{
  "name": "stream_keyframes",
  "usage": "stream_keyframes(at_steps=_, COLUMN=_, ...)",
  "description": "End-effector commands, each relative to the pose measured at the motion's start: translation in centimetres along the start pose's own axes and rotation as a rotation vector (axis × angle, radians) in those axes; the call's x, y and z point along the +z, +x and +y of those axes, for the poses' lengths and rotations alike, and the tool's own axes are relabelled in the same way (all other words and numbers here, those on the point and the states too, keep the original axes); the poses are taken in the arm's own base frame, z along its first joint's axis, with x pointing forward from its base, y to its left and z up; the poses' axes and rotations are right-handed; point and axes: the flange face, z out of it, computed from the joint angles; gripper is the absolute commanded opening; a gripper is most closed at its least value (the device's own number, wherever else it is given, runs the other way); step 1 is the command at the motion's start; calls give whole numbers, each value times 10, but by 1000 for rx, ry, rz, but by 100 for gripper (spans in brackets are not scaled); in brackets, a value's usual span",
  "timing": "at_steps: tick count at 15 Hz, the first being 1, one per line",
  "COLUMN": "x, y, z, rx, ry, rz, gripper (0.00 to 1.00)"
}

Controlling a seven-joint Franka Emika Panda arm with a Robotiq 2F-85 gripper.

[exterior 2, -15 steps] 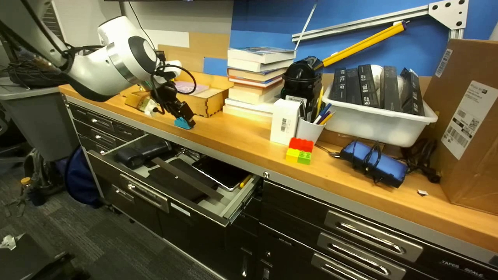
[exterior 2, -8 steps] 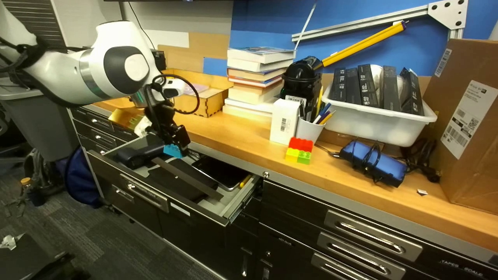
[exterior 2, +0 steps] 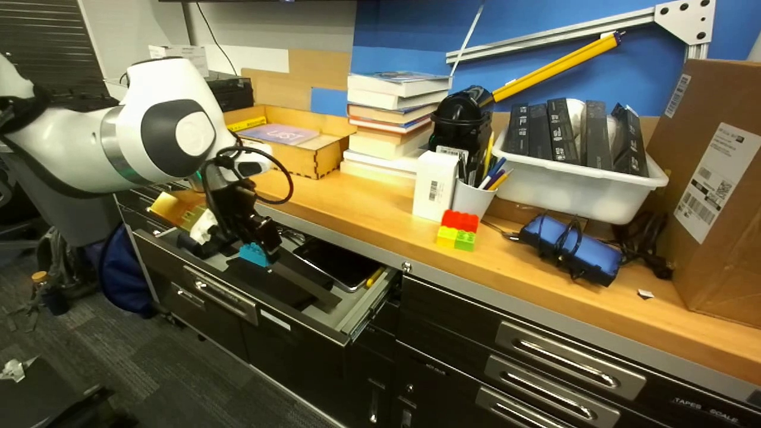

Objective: Put the blue brick in the drawer and close the drawer

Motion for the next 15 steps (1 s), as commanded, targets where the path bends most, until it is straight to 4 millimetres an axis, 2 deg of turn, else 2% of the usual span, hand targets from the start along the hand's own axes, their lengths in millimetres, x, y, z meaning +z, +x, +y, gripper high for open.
stream_keyframes(at_steps=1, x=-4, y=-12, z=-4, rx=10, ry=5, rz=46, gripper=95)
stream_keyframes(at_steps=2, x=-4, y=-14, z=-4, rx=-2, ry=-4, rz=43, gripper=99)
stream_keyframes(at_steps=7, x=-10, y=-22, z=13, rx=-4, ry=-43, rz=20, gripper=100)
stream_keyframes(at_steps=12, x=-2, y=-56, z=44, rx=-32, ry=-116, rz=-230, gripper=100)
stream_keyframes(at_steps=15, x=8, y=-69, z=50, rx=-124, ry=-151, rz=-309, gripper=100)
